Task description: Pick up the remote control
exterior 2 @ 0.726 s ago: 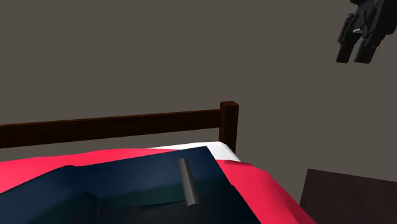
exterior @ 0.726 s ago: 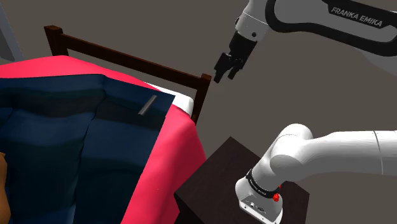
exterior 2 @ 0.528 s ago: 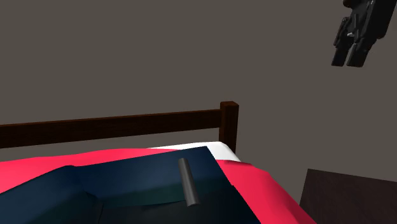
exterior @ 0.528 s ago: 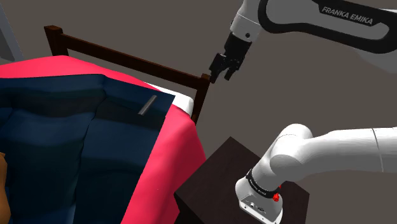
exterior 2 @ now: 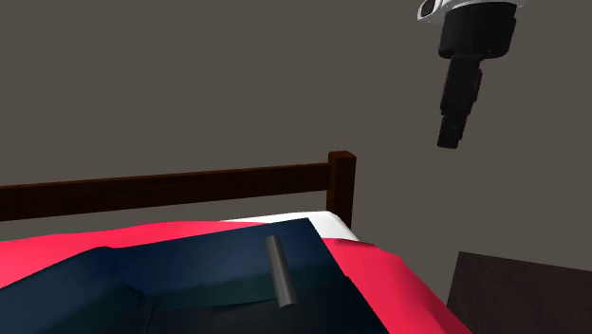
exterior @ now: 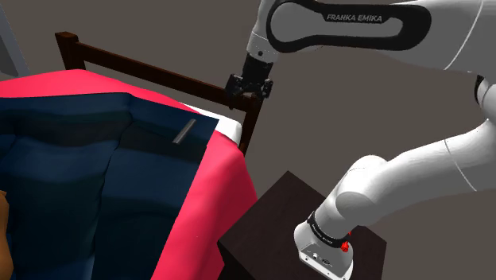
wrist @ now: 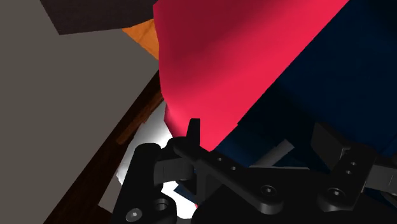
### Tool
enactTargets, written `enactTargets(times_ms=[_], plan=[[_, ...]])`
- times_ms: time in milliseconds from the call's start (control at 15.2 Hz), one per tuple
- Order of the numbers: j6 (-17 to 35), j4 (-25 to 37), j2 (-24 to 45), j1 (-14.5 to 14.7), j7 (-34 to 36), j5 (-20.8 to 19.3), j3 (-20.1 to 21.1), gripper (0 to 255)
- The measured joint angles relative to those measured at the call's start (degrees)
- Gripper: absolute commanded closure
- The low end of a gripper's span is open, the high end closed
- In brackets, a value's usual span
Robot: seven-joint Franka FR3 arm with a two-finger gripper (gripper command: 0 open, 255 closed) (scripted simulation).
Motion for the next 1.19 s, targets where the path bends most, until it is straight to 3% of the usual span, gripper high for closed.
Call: enactTargets(times_ms=[660,1188], plan=[[8.6,11.3,23.3,-2.2,16.9,1.1,3.6,0],[11.9,24.1,41.7,-2.3,28.6,1.1,3.0,0]])
